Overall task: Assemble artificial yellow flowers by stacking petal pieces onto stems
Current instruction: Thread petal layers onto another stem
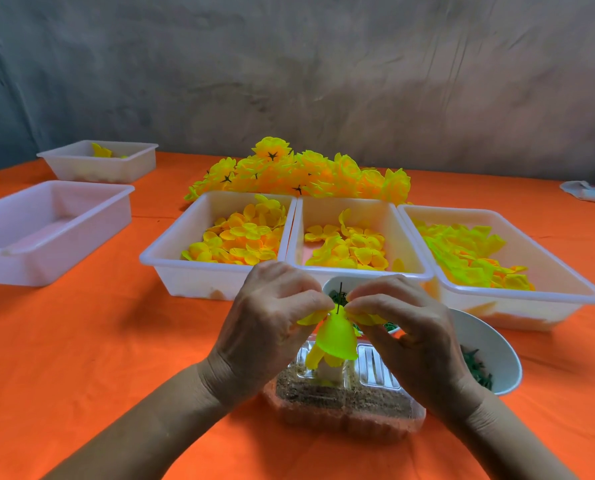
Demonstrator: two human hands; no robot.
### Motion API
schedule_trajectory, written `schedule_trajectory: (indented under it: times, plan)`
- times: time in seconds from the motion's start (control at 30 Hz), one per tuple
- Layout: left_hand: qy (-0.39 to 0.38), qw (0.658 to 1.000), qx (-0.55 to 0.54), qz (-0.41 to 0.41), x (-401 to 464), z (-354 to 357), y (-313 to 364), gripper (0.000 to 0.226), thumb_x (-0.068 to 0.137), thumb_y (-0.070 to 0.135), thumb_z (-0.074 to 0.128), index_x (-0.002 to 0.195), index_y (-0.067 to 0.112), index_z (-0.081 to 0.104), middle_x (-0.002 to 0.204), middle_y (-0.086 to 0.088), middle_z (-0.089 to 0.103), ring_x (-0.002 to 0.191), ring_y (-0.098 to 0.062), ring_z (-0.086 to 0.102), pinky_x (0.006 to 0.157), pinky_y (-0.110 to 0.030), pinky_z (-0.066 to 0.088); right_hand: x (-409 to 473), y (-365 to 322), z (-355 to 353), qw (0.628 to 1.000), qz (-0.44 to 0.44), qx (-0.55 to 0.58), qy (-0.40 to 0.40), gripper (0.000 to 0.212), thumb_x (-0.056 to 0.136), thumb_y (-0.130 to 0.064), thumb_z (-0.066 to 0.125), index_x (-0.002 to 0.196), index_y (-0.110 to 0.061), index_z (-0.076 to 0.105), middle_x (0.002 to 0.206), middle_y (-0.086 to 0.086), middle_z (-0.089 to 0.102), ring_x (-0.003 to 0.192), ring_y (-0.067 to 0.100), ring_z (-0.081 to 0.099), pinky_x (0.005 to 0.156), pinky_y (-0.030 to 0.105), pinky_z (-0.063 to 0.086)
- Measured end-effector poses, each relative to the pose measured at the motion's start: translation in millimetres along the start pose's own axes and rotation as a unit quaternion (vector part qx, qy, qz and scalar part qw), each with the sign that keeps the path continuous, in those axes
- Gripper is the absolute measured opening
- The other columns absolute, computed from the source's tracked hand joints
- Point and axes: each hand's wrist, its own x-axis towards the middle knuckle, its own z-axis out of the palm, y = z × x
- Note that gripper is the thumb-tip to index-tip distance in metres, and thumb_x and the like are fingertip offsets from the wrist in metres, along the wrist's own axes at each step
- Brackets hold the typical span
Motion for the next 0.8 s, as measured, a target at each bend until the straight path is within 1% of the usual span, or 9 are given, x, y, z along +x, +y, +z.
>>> schedule_trajectory:
  times: [0.1,0.17,0.27,0.43,0.57,0.67,0.8]
  plan:
    - [0.003,1.0,-0.001,0.01,-1.0,0.1,-0.4,0.015,0.082,0.017,0.063,0.078,0.008,0.074,0.076,-0.004,0.067,0.072,-0.026,0.062,0.072,-0.038,0.045,-2.0,0.6,0.2,1.0,-0.01,-0.024,-0.009,0.012,0.083,-0.015,0.066,0.075,-0.009,0.072,0.085,-0.002,0.068,0.078,0.018,0.062,0.064,0.039,0.05]
    - [-0.002,1.0,-0.004,0.017,-1.3,-0.3,-0.7,0.016,0.083,0.017,0.062,0.078,0.008,0.074,0.076,-0.004,0.067,0.071,-0.026,0.062,0.07,-0.039,0.046,-3.0,0.8,0.0,0.999,-0.017,-0.039,-0.017,0.015,0.086,-0.019,0.064,0.077,-0.01,0.072,0.086,-0.002,0.068,0.079,0.018,0.061,0.064,0.038,0.049]
    - [-0.003,1.0,-0.002,0.026,-1.3,-0.1,-1.3,0.015,0.083,0.015,0.062,0.076,0.008,0.074,0.076,-0.004,0.067,0.07,-0.026,0.061,0.069,-0.039,0.046,-3.4,-0.1,-0.3,0.998,-0.028,-0.053,-0.027,0.02,0.088,-0.021,0.059,0.078,-0.01,0.073,0.086,-0.001,0.068,0.079,0.019,0.061,0.066,0.036,0.047]
    - [-0.008,0.999,0.016,0.042,-2.7,1.6,-1.9,0.005,0.076,0.004,0.071,0.073,0.008,0.073,0.075,-0.004,0.066,0.069,-0.027,0.061,0.07,-0.037,0.046,-3.6,-1.9,-0.2,0.994,-0.05,-0.086,-0.038,0.023,0.089,-0.018,0.056,0.076,-0.009,0.072,0.084,0.001,0.068,0.077,0.024,0.062,0.07,0.032,0.044]
    - [-0.011,0.998,0.022,0.05,-4.2,3.9,-3.1,0.006,0.075,0.004,0.073,0.071,0.007,0.073,0.075,-0.005,0.066,0.069,-0.027,0.061,0.07,-0.038,0.046,-3.9,-3.2,0.2,0.992,-0.064,-0.105,-0.038,0.026,0.09,-0.018,0.053,0.076,-0.008,0.073,0.083,0.002,0.069,0.078,0.024,0.064,0.068,0.035,0.046]
    - [-0.018,0.998,0.021,0.056,-7.6,5.5,-3.9,0.013,0.082,0.008,0.066,0.071,0.008,0.073,0.076,-0.005,0.066,0.07,-0.028,0.061,0.071,-0.039,0.047,-6.4,-3.9,1.1,0.989,-0.076,-0.115,-0.043,0.027,0.09,-0.017,0.052,0.075,-0.007,0.072,0.083,0.002,0.069,0.079,0.025,0.065,0.067,0.038,0.049]
    - [-0.022,0.999,0.014,0.047,-10.1,5.7,-3.7,0.014,0.083,0.01,0.064,0.072,0.008,0.073,0.077,-0.003,0.067,0.072,-0.027,0.061,0.072,-0.039,0.047,-8.1,-4.4,1.8,0.989,-0.075,-0.123,-0.043,0.027,0.09,-0.016,0.052,0.074,-0.007,0.072,0.083,0.003,0.069,0.079,0.026,0.065,0.067,0.038,0.049]
